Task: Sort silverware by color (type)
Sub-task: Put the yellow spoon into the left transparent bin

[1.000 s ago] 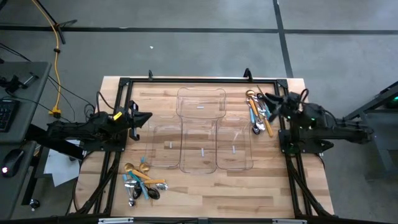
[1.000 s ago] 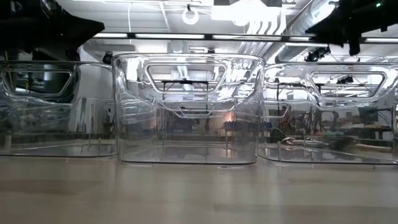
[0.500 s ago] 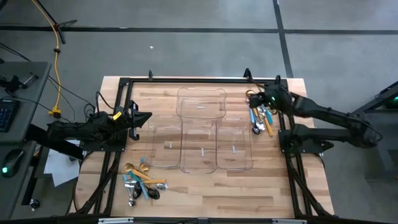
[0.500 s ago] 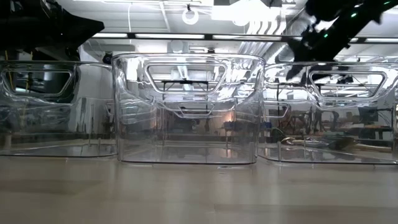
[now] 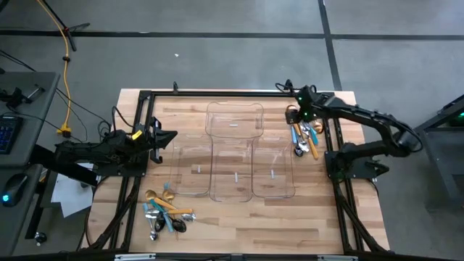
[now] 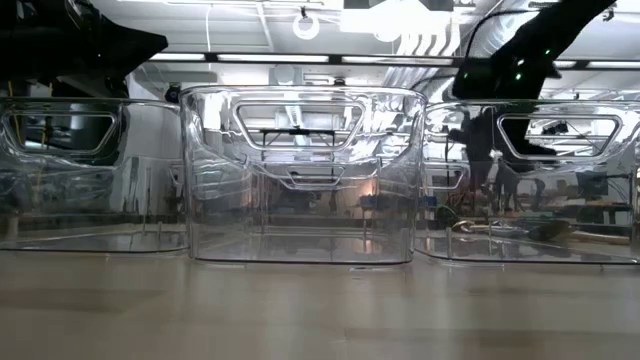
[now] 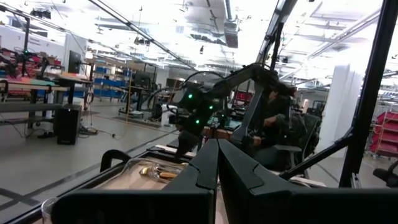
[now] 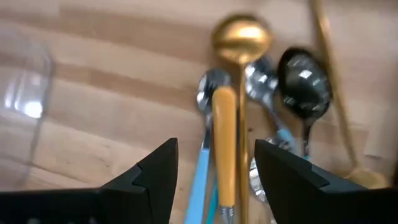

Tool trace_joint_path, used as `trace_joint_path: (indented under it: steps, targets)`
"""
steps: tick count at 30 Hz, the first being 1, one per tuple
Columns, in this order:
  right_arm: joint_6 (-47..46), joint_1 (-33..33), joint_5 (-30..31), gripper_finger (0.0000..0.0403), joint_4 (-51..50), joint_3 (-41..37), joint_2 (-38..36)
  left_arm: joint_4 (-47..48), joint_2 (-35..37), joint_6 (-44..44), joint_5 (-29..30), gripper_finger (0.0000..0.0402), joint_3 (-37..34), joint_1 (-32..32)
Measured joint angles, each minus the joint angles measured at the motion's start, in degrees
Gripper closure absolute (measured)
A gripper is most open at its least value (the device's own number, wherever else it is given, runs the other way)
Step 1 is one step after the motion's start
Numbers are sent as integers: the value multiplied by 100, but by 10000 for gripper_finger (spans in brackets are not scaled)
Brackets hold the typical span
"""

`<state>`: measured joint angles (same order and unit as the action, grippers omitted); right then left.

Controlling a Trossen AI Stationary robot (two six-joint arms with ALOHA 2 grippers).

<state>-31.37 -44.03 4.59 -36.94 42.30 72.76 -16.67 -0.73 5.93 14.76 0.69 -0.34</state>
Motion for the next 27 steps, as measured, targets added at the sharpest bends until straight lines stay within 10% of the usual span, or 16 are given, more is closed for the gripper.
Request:
trace_joint_path:
  steps: [15, 27]
  targets:
    - [80, 68, 107, 215, 121, 1, 1119, 13, 0, 0, 0, 398, 1, 0]
    - [35, 68, 141, 306, 136, 1, 1142, 15, 0, 78, 0, 398, 4, 0]
